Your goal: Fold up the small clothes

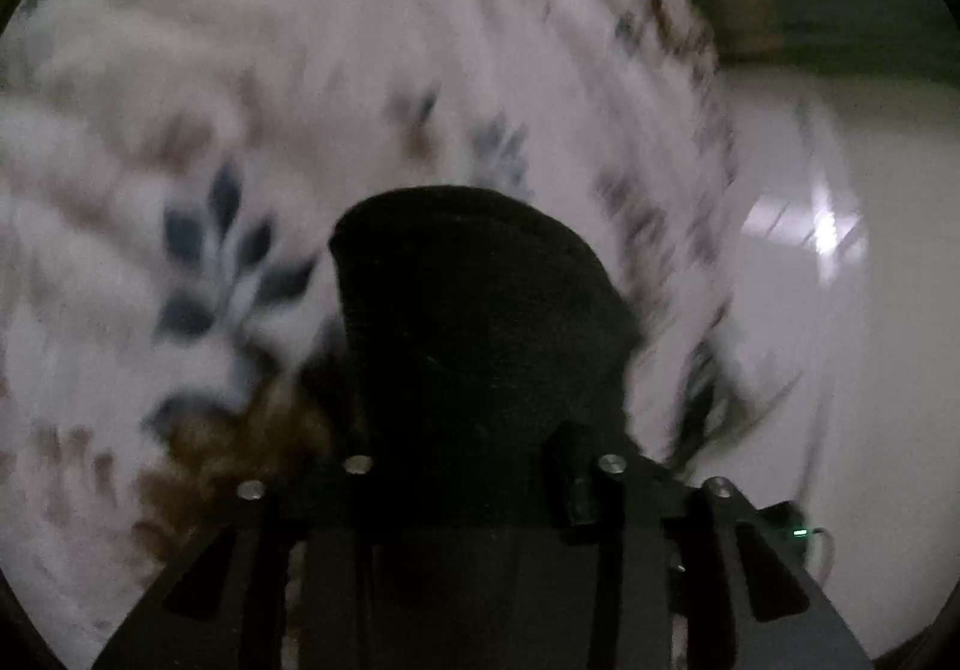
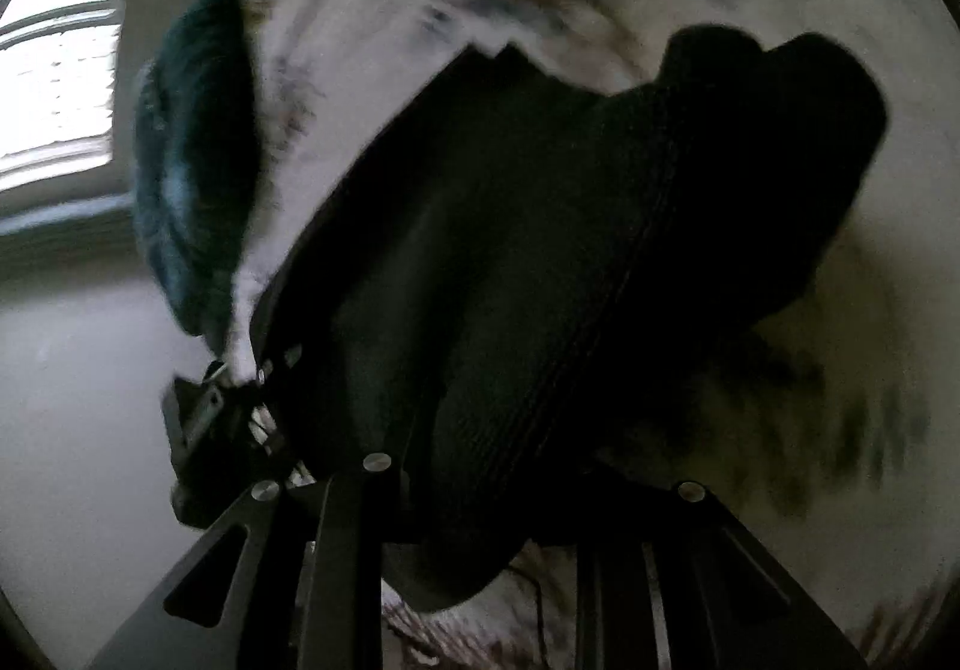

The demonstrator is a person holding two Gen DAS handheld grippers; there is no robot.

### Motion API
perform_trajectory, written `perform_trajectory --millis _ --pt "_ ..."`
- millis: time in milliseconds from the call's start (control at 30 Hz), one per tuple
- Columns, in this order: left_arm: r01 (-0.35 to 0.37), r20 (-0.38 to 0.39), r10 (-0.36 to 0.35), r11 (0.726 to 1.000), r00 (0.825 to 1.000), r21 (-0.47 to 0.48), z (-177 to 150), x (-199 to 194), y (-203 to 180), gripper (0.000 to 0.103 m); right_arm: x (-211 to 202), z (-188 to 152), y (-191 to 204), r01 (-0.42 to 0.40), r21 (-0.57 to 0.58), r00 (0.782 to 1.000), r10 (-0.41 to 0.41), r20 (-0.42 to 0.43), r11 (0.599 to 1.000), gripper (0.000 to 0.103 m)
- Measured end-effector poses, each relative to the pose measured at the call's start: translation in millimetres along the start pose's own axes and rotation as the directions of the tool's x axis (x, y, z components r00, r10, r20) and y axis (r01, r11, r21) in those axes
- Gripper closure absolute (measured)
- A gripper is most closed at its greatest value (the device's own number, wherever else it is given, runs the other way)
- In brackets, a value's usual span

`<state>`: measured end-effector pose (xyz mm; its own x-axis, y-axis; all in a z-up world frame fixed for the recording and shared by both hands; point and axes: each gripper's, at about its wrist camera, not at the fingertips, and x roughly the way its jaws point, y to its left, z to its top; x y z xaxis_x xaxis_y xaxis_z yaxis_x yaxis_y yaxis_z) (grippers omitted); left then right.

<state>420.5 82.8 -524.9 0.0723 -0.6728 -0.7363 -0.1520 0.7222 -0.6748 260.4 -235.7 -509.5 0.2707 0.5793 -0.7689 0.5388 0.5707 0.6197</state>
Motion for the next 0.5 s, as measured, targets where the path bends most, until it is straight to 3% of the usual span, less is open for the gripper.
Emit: perform_trajectory --millis 33,100,200,267,367,500 --pt "-0.024 -0.027 0.024 1.000 0.999 0.000 -8 10 8 0.053 5 -15 -16 0.024 0.011 1.000 -0.024 -0.020 1.000 0.079" --pt "-0.059 -0.038 0.058 0.998 0.998 -0.018 -17 22 18 0.047 25 -29 -39 0.075 0.037 0.994 -0.072 -0.077 0.996 0.065" --pt "-0.027 0.024 0.029 0.997 0.999 -0.078 -25 11 17 0.036 36 -30 -63 0.115 0.079 0.984 -0.102 -0.148 0.990 0.051" --pt "-0.051 0.091 0.060 0.994 0.994 -0.098 -35 -7 10 0.029 25 -28 -61 0.143 0.036 0.977 -0.136 -0.163 0.989 0.044" --pt "-0.008 0.184 0.035 0.989 0.982 -0.148 -58 -39 2 0.026 -6 -32 -59 0.174 -0.002 0.972 -0.173 -0.158 0.985 0.041" --pt "-0.040 0.218 0.076 0.985 0.973 -0.165 -89 -59 1 0.022 -54 -40 -53 0.180 0.007 0.972 -0.177 -0.152 0.984 0.041"
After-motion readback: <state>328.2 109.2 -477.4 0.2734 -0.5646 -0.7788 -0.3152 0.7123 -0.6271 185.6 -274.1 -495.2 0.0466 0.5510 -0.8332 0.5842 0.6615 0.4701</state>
